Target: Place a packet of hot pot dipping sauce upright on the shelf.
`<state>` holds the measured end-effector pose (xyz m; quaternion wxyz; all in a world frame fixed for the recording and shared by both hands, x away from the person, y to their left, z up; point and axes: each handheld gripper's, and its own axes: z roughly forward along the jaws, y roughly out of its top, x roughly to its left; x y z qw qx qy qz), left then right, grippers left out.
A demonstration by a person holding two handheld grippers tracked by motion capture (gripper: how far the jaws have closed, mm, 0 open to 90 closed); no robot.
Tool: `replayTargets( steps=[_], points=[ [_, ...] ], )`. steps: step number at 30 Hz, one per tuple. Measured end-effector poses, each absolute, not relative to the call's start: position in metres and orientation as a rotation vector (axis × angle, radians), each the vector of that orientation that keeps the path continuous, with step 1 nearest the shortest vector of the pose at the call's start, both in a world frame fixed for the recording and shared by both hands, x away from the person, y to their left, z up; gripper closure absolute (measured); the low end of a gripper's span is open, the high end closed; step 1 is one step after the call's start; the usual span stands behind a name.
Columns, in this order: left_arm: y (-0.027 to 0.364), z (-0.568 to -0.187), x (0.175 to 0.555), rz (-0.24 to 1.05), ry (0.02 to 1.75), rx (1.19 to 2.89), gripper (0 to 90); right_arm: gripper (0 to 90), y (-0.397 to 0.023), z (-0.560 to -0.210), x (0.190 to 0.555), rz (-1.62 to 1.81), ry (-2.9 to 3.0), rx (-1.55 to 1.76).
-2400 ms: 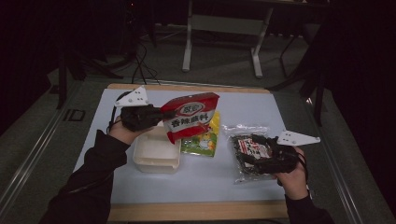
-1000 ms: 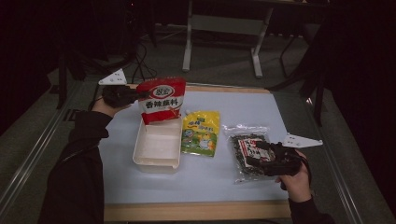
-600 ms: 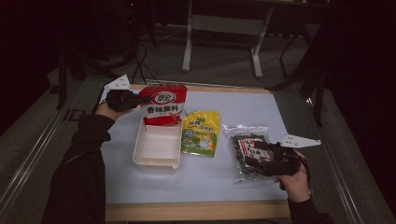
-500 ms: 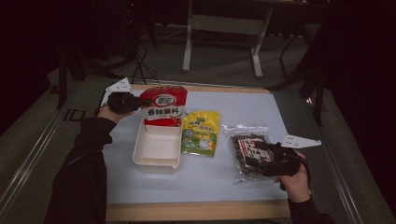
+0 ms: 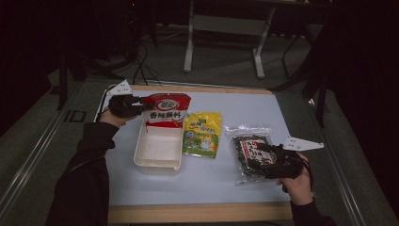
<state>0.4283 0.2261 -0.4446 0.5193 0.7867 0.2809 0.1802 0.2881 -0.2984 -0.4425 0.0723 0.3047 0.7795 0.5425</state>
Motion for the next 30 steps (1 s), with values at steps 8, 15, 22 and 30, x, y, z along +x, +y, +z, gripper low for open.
replayTargets(
  steps=[8, 15, 22, 30],
  points=[
    [0.234, -0.424, 0.412, 0.437, 0.741, 1.844, 49.9, 15.0, -0.298, -0.445, 0.288, 1.619, 2.344, 0.908],
    [0.237, -0.408, 0.388, 0.516, 0.770, 1.790, 49.9, 14.7, -0.299, -0.447, 0.285, 1.598, 2.347, 0.899],
    [0.235, -0.403, 0.371, 0.535, 0.789, 1.815, 49.0, 14.8, -0.302, -0.447, 0.284, 1.593, 2.342, 0.891],
    [0.237, -0.405, 0.365, 0.539, 0.809, 1.822, 39.4, 13.7, -0.307, -0.445, 0.285, 1.594, 2.287, 0.858]
  ],
)
